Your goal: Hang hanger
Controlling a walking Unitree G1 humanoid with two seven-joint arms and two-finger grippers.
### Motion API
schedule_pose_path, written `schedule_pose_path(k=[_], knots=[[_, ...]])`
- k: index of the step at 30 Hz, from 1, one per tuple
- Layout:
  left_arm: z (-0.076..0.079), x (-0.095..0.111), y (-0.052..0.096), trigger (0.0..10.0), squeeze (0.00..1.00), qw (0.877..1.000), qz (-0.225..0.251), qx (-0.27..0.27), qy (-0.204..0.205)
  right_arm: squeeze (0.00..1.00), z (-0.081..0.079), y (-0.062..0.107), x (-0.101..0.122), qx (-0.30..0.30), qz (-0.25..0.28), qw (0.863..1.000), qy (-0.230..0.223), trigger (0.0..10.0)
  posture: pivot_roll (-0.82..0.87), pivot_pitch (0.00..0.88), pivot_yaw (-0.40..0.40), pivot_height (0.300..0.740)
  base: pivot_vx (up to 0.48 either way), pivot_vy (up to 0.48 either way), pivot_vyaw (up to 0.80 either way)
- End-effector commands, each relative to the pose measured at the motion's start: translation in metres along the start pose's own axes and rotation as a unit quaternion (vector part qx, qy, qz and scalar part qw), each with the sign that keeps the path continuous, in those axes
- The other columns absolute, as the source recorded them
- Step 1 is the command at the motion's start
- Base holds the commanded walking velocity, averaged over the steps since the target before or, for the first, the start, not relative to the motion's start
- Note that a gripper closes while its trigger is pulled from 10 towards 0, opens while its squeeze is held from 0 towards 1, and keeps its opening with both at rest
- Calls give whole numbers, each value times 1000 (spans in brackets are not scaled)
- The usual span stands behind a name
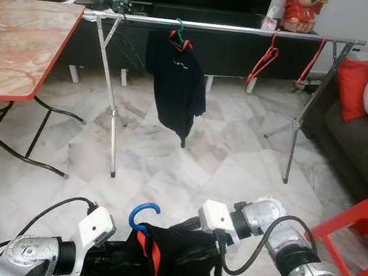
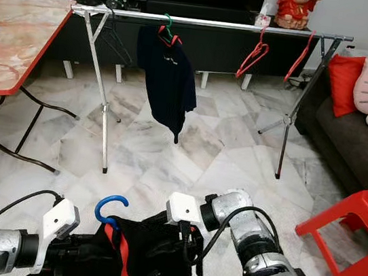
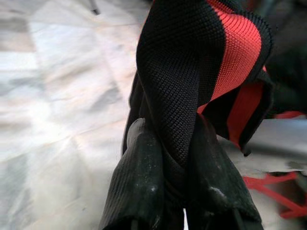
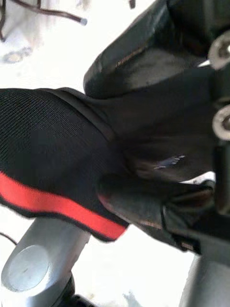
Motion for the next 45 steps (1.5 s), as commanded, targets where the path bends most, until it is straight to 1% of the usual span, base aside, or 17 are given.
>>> schedule_pose_path(k=[1,8,14,15,17,18,19,20,23,25,26,27,32,33,35,38,45], knots=[[-8,12,3,0,0,999,18,19,-21,1000,7,5,3,-8,-5,1000,12,10000,-61,0,-33,740,0,0,0],[-28,13,2,0,0,996,41,79,-24,1000,38,30,6,-117,-20,993,27,10000,-68,0,-37,740,0,0,0],[-55,21,7,0,0,980,90,172,-40,1000,85,61,6,-343,-17,939,-3,10000,-76,0,-38,740,0,0,0],[-61,24,10,0,0,974,106,196,-40,753,90,69,0,-390,-16,920,-26,10000,-75,0,-36,740,0,0,0],[-63,25,11,0,0,972,110,203,-41,753,91,71,-1,-402,-17,915,-31,10000,-75,0,-36,740,0,0,0],[-70,27,14,0,0,965,122,230,-45,565,91,74,-7,-430,-13,901,-53,10000,-78,0,-30,740,0,0,0],[-72,27,15,0,0,962,126,238,-46,565,91,75,-10,-440,-14,896,-61,10000,-78,0,-30,740,0,0,0],[-76,28,18,0,0,957,133,252,-47,0,90,76,-15,-457,-13,886,-77,10000,-85,0,-25,740,0,0,0],[-86,31,24,588,0,940,155,298,-54,0,83,75,-30,-491,-19,864,-114,10000,-85,0,-25,740,0,0,0],[-93,33,29,3490,0,927,167,331,-59,0,79,76,-40,-515,-25,846,-140,10000,-94,0,-16,740,0,0,0],[-97,33,32,8431,0,918,173,353,-59,0,75,76,-48,-529,-25,831,-169,10000,-99,0,-6,740,0,0,0],[-101,31,37,10000,0,902,190,386,-45,0,62,71,-68,-554,-42,801,-223,10000,-103,0,0,740,0,0,0],[-101,28,43,10000,0,875,224,428,-26,0,8,48,-118,-573,-117,735,-344,10000,-100,0,6,740,0,0,0],[-101,28,43,10000,0,875,224,428,-26,0,8,48,-118,-573,-117,735,-344,10000,-100,0,6,740,0,0,0],[-101,28,48,10000,0,862,241,446,-18,0,-13,48,-133,-585,-142,697,-389,10000,-101,0,9,740,0,0,0],[-101,28,48,10000,0,859,245,450,-17,0,-16,48,-136,-589,-147,690,-395,10000,-101,0,9,740,0,0,0],[-96,17,57,10000,0,850,252,463,11,0,-77,30,-162,-554,-219,662,-455,10000,-103,0,23,740,0,0,0]])
Point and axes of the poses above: a point about 5 cm out from each wrist's last joint towards the gripper, its own y axis pointing back from the gripper into the wrist, its own x axis along the axis of the wrist's last joint, z = x × y, the point moved 6 cm from there along -y, pointing out of the wrist towards the gripper, and after that the axes turned 12 degrees about y, right-handed, at the moved point
